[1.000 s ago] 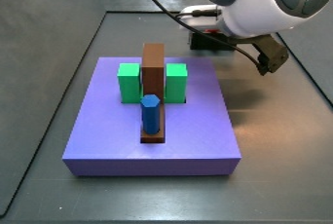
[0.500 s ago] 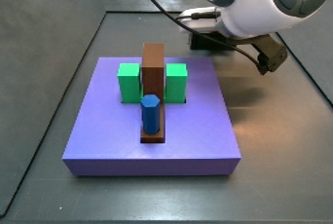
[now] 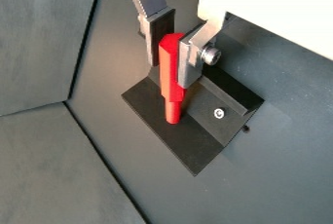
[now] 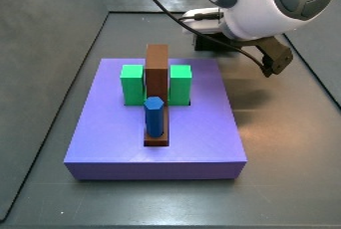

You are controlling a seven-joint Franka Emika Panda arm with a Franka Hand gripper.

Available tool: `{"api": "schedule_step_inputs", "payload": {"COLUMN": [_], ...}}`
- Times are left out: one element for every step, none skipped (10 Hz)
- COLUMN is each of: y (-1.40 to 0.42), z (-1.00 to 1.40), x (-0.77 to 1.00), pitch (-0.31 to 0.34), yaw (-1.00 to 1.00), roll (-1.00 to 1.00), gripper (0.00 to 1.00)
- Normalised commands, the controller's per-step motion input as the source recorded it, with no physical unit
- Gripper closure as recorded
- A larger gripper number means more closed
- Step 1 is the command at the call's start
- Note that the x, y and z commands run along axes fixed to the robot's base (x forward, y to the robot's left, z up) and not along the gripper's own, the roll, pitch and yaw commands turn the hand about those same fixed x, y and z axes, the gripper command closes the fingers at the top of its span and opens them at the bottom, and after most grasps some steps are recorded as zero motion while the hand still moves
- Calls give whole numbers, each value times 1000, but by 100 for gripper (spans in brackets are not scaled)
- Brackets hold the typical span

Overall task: Pick up the red object. Move up. Place the red object on the fixture. Regrasp the red object. Move to above the board. Insert the red object.
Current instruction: Regrasp the red object, then move to above the board.

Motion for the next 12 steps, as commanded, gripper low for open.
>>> {"api": "schedule_step_inputs", "payload": {"y": [0,0,0,0,0,0,0,0,0,0,0,-5], "z": [0,0,0,0,0,0,0,0,0,0,1400,1400], "x": [0,0,0,0,0,0,0,0,0,0,0,-27], "pitch": [0,0,0,0,0,0,0,0,0,0,0,9], "yaw": [0,0,0,0,0,0,0,0,0,0,0,-101], "roll": [0,0,0,0,0,0,0,0,0,0,0,-24], "gripper": [100,100,100,100,100,100,100,100,100,100,100,100]}}
